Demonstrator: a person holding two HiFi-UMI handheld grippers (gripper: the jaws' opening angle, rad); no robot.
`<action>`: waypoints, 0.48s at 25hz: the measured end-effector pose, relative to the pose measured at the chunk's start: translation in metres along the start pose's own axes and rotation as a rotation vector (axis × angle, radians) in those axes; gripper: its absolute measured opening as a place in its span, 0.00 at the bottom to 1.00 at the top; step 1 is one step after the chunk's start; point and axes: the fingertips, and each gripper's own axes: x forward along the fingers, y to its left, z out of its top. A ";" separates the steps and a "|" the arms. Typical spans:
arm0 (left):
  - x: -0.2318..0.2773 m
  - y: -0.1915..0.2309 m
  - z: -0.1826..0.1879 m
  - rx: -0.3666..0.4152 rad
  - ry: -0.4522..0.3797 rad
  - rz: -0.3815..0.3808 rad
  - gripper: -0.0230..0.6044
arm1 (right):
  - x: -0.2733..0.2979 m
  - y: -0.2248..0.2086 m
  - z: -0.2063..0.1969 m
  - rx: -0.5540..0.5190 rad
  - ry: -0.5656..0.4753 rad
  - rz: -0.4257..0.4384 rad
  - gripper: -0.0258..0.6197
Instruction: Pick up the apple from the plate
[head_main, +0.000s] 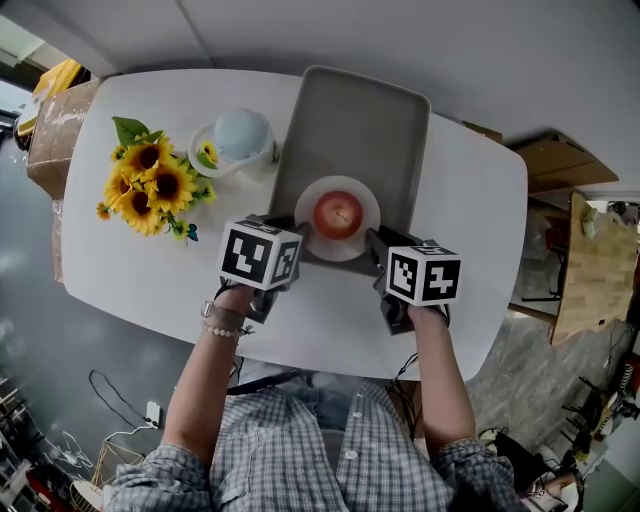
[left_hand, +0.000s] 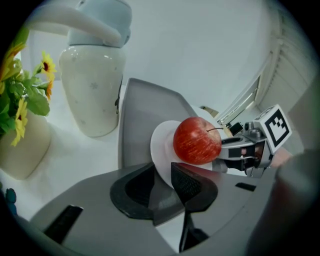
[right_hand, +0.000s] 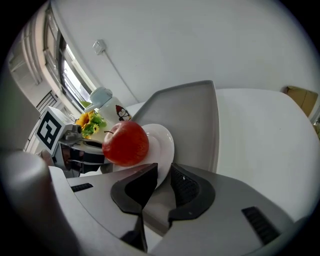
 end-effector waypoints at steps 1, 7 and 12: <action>0.000 0.001 0.000 -0.001 0.008 -0.003 0.20 | 0.000 0.000 0.000 0.003 0.004 0.003 0.16; 0.000 0.002 0.000 -0.031 0.020 -0.007 0.18 | 0.000 0.000 -0.001 0.022 -0.003 -0.006 0.16; -0.002 0.001 -0.002 -0.080 0.013 -0.018 0.17 | -0.003 0.000 -0.004 0.051 -0.009 -0.028 0.16</action>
